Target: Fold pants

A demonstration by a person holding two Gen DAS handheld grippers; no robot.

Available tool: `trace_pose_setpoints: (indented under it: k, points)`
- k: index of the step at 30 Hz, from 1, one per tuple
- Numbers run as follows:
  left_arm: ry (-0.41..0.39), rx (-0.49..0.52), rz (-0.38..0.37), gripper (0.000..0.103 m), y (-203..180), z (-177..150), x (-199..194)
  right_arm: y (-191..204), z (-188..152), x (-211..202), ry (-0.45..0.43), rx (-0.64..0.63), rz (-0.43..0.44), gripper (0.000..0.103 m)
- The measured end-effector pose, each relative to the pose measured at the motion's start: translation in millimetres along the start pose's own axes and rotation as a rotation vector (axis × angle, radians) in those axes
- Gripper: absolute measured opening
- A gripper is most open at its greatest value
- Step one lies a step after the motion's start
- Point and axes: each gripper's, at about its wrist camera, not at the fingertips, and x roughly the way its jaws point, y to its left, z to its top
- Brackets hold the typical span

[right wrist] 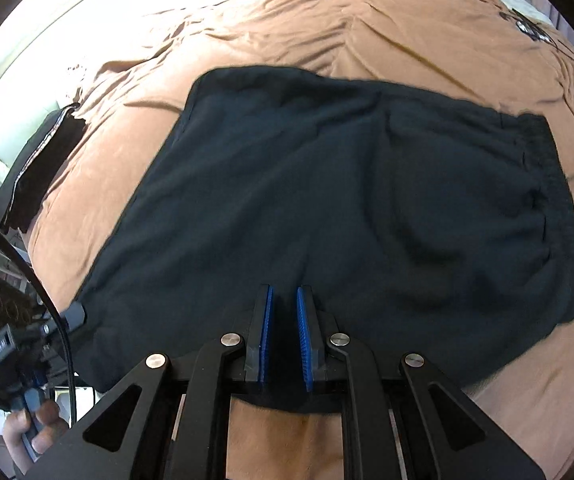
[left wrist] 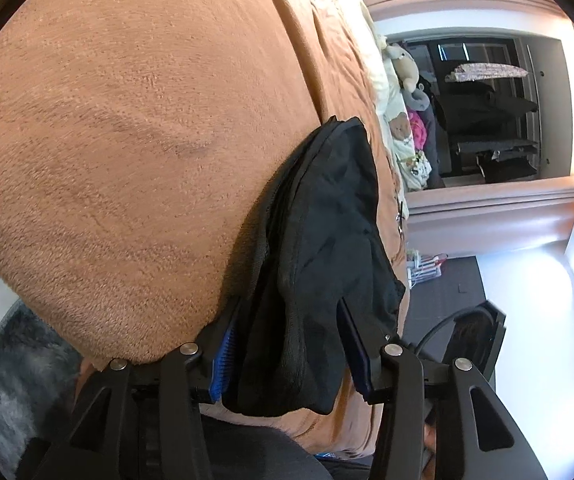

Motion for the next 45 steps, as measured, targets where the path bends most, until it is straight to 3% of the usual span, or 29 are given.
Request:
trace_pose_setpoints:
  k: [2,3,4,9,24,29,34,39,45]
  points:
    - [0.010,0.011,0.006,0.048,-1,0,1,2,-9,-5,0.007,0.003,-0.001,0.010]
    - [0.018,0.018,0.013,0.039,-2,1,1,5,-14,-9,0.005,0.002,-0.004,0.010]
    - [0.027,0.015,0.015,0.023,-2,1,1,7,-16,-11,0.003,0.003,-0.004,0.010]
    - [0.029,0.028,-0.008,0.009,-9,4,-7,1,-37,-17,0.005,0.054,0.023,0.010]
    - [0.025,0.182,-0.054,0.007,-78,8,-6,-21,-57,-84,-0.148,0.153,0.109,0.010]
    - [0.051,0.233,-0.086,0.007,-108,10,6,-48,-68,-117,-0.232,0.170,0.137,0.010]
    - [0.072,0.301,-0.102,0.007,-139,6,21,-78,-90,-127,-0.257,0.208,0.135,0.010]
    - [0.104,0.351,-0.099,0.007,-165,0,42,-99,-104,-130,-0.289,0.242,0.167,0.023]
    - [0.143,0.412,-0.079,0.007,-188,-10,69,-125,-111,-127,-0.356,0.270,0.213,0.029]
